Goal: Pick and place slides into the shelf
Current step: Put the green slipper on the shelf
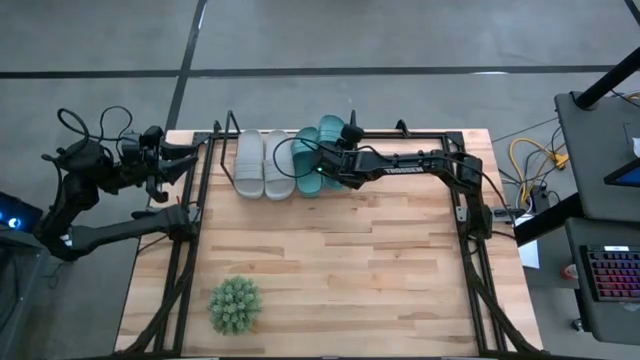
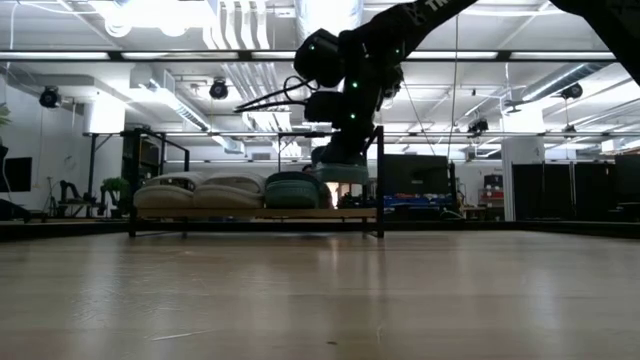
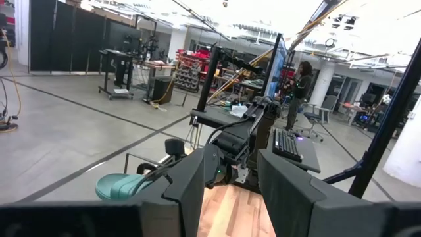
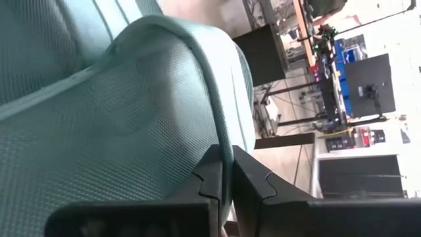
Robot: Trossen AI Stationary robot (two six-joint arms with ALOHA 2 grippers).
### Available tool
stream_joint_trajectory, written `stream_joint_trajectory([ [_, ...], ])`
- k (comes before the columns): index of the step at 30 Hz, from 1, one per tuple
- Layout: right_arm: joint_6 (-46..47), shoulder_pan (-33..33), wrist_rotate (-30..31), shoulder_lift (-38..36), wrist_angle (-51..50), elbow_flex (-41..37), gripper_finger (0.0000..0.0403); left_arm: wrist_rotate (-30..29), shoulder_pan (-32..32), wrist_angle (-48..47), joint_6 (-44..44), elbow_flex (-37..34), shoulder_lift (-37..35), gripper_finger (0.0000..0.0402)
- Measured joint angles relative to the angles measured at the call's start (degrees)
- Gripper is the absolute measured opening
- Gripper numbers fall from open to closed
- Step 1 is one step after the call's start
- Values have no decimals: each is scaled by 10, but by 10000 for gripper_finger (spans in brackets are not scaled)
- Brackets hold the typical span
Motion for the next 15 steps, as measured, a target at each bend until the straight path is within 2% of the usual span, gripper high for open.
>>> stream_joint_trajectory([
  [15, -6, 7, 29, 0, -9, 6, 8, -1, 0, -1, 0, 0, 0, 125],
])
